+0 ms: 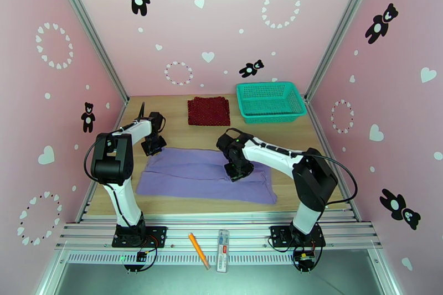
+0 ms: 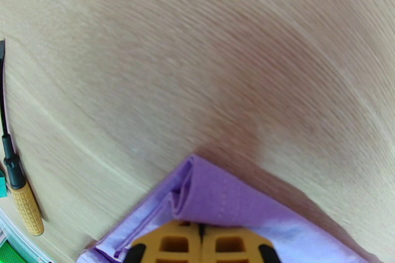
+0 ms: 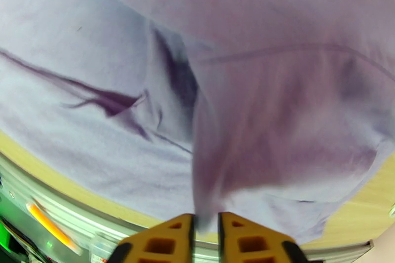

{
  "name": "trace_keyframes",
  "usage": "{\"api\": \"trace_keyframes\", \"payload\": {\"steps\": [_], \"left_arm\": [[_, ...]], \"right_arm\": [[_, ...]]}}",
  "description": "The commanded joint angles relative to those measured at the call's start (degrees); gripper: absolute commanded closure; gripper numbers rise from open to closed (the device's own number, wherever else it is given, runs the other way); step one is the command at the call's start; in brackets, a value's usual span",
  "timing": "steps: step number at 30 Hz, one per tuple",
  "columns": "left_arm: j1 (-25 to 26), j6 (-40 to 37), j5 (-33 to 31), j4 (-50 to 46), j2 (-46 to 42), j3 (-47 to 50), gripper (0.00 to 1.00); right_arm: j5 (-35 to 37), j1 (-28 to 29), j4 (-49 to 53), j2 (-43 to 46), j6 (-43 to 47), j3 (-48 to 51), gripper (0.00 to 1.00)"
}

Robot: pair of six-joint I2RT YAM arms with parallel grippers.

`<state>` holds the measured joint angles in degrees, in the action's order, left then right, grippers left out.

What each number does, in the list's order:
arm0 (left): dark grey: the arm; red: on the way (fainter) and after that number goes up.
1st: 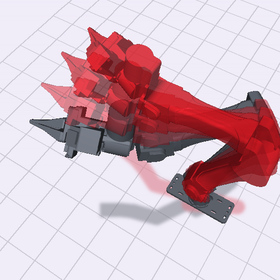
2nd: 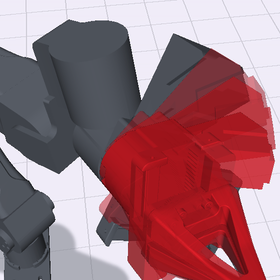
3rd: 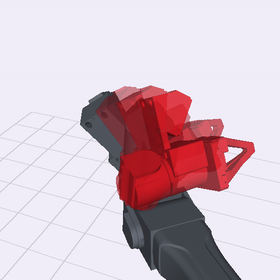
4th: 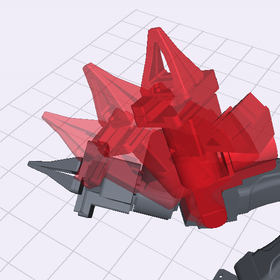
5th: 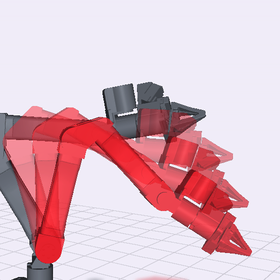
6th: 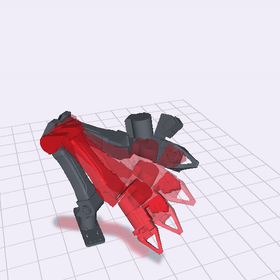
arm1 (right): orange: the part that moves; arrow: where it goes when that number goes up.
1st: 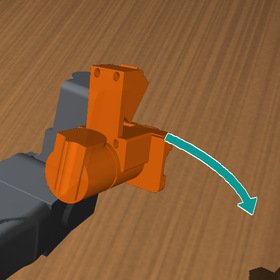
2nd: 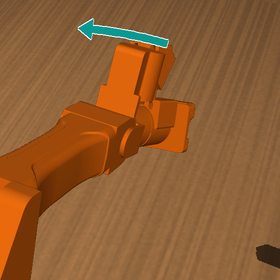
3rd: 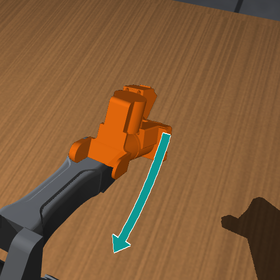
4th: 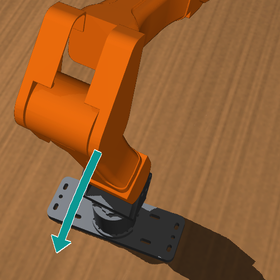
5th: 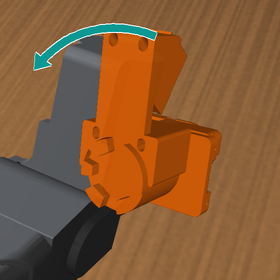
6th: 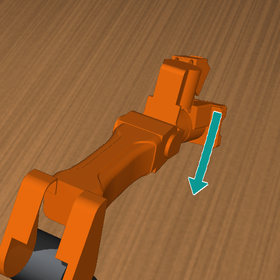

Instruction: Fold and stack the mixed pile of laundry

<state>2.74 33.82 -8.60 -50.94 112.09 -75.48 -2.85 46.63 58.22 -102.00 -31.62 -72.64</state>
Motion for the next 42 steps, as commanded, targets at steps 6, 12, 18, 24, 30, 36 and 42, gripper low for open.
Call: {"api": "trace_keyframes", "payload": {"steps": [6,12,18,24,30,36,42], "left_arm": [[0.42,-1.00,-0.47,-0.35,0.98,-0.40,1.00],[0.38,-0.96,-0.02,-0.13,1.06,-0.54,1.00],[0.42,-1.04,0.03,-0.28,1.01,-0.64,1.00],[0.38,-1.04,0.14,-0.21,1.09,-0.69,1.00],[0.42,-1.13,-0.02,-0.30,1.08,-0.65,1.00],[0.42,-1.13,0.06,-0.22,1.24,-0.65,1.00],[0.42,-1.10,0.14,-0.04,1.21,-0.44,1.00]], "right_arm": [[5.62,-0.67,2.53,1.94,-1.74,-2.43,0.53],[8.28,-8.65,0.01,9.80,-4.77,6.97,0.58],[6.53,-15.38,-6.97,14.33,-7.97,18.32,0.61],[5.59,-17.83,-13.22,12.76,-9.07,22.45,0.65],[6.78,-18.59,-14.80,12.64,-9.43,22.64,0.68],[7.03,-18.99,-15.02,12.62,-8.99,22.72,0.77],[6.03,-18.88,-13.06,14.07,-8.90,22.99,1.00]]}}
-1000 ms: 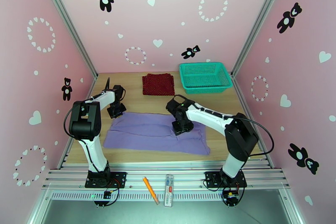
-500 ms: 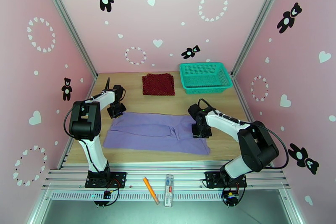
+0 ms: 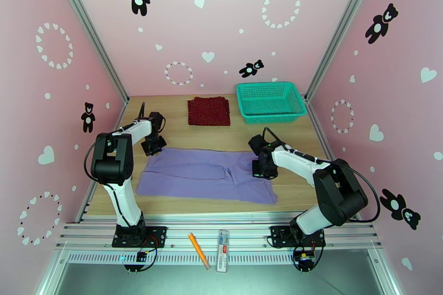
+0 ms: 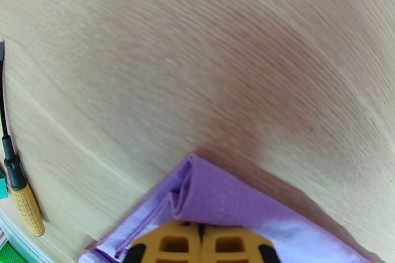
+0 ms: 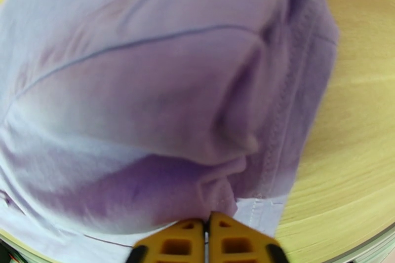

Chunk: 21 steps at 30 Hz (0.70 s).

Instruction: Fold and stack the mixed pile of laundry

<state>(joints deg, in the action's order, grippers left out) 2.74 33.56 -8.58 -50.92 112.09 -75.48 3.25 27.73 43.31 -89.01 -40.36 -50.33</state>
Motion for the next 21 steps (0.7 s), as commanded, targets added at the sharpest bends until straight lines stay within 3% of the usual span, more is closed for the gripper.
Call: {"api": "trace_keyframes", "payload": {"steps": [1,9,16,21], "left_arm": [[0.41,-0.85,0.14,-0.06,1.25,-0.43,1.00],[0.42,-0.95,0.35,-0.16,1.00,-0.60,1.00],[0.42,-1.74,0.32,-0.84,1.38,-1.33,1.00],[0.42,-2.01,0.30,-1.29,1.66,-2.16,1.00]], "right_arm": [[-0.16,0.37,2.76,2.07,-0.17,0.59,1.00],[-2.83,2.30,11.79,8.36,-0.62,-0.39,1.00],[-6.40,3.63,13.78,7.04,-0.64,0.74,0.99],[-6.74,4.01,13.87,3.53,1.14,-0.31,0.66]]}}
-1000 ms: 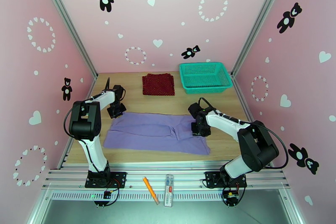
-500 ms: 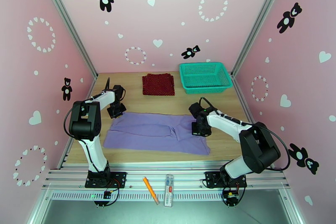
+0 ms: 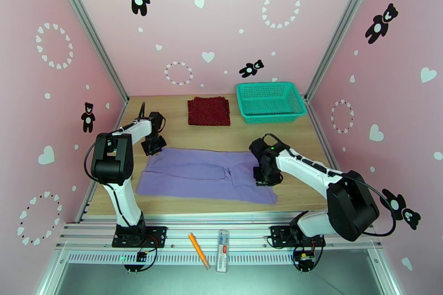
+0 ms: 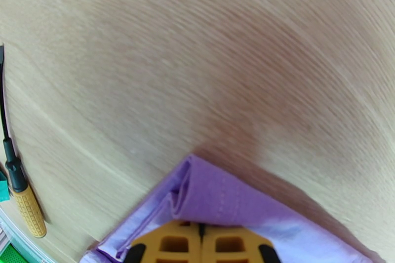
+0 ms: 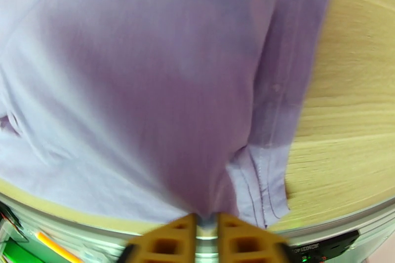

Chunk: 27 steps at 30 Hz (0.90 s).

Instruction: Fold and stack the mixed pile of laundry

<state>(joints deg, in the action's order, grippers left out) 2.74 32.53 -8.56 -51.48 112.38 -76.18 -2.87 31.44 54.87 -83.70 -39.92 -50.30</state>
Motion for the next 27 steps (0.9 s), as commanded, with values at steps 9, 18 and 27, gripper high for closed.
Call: {"api": "trace_keyframes", "payload": {"steps": [9,18,27], "left_arm": [[0.42,-1.50,-0.76,-1.86,1.39,-2.31,1.00],[0.42,-1.60,-0.92,-1.65,2.34,-1.56,1.00],[1.26,-1.68,1.90,-1.76,2.29,-0.52,0.99]], "right_arm": [[7.61,-3.18,3.19,-3.93,4.76,-12.14,0.53],[6.35,-6.53,-6.06,-19.39,4.81,-16.55,0.84],[11.46,-10.15,-8.56,-26.59,2.33,-17.79,0.90]]}}
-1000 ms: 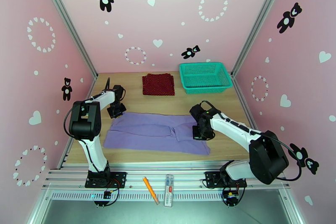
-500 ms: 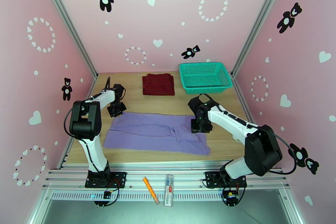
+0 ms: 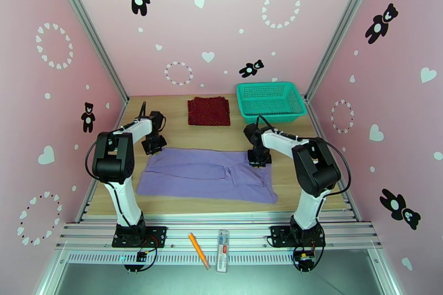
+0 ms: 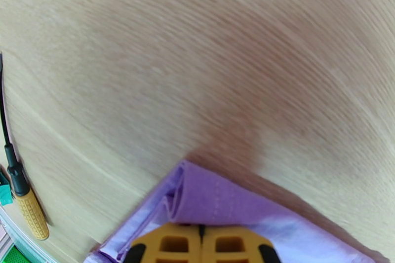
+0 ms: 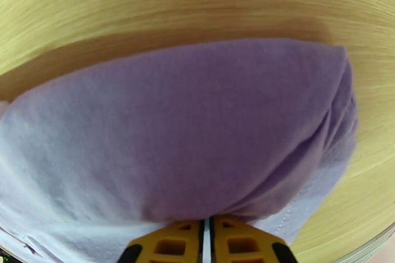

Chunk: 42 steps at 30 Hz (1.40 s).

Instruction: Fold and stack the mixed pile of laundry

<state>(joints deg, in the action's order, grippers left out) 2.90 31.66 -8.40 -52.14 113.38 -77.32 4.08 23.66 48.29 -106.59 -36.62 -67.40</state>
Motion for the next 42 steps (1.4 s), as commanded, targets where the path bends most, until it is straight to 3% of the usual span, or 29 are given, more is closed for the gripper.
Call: {"api": "trace_keyframes", "payload": {"steps": [1,10,18,29,35,42], "left_arm": [[1.50,-0.77,2.02,-1.09,1.23,0.95,0.98],[9.37,1.87,6.67,-0.07,1.95,2.70,0.96],[18.17,5.63,8.49,-1.05,3.41,-1.28,0.91],[22.71,8.46,8.84,-2.77,1.78,-2.13,0.87],[23.30,8.43,8.27,-4.54,-0.34,-3.22,0.77],[22.61,5.24,-0.95,-14.46,-0.89,-16.23,0.64]], "right_arm": [[5.06,-3.09,-1.61,-4.19,-0.71,-1.41,0.90],[6.53,-11.06,1.20,-10.02,4.62,-11.02,0.92],[7.52,-18.95,3.71,-16.40,9.45,-20.59,0.93],[9.47,-23.96,7.98,-24.71,13.86,-34.54,0.94],[7.31,-23.97,7.40,-22.36,13.74,-33.43,0.91],[6.23,-23.99,7.73,-13.01,15.75,-32.34,0.81]]}}
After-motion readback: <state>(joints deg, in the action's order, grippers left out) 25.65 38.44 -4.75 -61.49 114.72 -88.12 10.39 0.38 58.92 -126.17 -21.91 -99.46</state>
